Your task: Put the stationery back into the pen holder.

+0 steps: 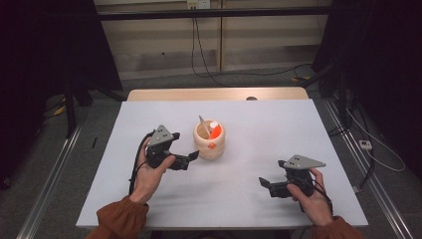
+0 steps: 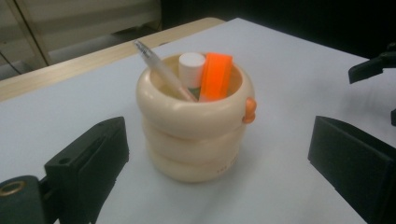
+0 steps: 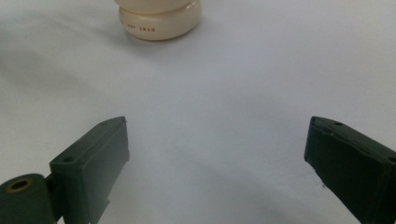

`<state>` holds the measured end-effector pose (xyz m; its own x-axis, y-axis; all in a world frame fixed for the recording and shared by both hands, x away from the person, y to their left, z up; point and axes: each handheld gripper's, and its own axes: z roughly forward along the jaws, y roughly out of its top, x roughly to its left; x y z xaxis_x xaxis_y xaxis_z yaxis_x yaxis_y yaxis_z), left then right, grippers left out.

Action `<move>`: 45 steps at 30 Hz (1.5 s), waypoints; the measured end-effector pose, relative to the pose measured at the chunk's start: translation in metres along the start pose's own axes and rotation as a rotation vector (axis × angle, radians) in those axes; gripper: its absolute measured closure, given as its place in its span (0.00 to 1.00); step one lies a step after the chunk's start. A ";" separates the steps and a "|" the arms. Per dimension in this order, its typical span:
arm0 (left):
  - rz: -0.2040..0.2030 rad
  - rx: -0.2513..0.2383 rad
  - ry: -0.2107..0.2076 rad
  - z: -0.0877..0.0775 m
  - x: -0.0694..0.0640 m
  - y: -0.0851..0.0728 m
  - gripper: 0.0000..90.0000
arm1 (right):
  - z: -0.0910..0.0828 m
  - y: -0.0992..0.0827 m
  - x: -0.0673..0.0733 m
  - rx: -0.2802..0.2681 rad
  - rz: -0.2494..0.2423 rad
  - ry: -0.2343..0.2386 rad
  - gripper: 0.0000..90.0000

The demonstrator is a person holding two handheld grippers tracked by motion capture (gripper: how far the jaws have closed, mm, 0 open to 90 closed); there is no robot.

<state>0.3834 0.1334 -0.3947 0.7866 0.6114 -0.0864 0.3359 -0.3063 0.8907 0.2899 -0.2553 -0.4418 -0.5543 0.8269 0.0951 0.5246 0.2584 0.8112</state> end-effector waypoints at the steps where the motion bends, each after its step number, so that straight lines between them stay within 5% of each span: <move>1: -0.005 -0.009 0.005 -0.002 0.000 -0.001 0.05 | 0.000 0.000 0.000 0.000 0.000 -0.001 0.07; 6: 0.003 -0.004 -0.012 -0.009 -0.001 -0.008 0.05 | 0.001 0.000 0.000 0.002 0.001 -0.002 0.07; 17: -0.020 -0.001 0.034 -0.029 -0.001 -0.026 0.06 | -0.002 -0.001 0.001 -0.003 -0.001 -0.007 0.07; 27: 0.009 0.037 0.065 -0.045 -0.003 -0.038 0.06 | -0.008 -0.004 0.002 -0.013 0.006 -0.016 0.07; 45: -0.014 0.094 0.116 -0.062 -0.003 -0.064 0.06 | -0.008 -0.007 0.001 -0.007 0.005 -0.014 0.07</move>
<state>0.3273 0.1962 -0.4239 0.7184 0.6944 -0.0411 0.3975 -0.3612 0.8435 0.2804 -0.2600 -0.4433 -0.5424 0.8352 0.0911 0.5231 0.2508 0.8145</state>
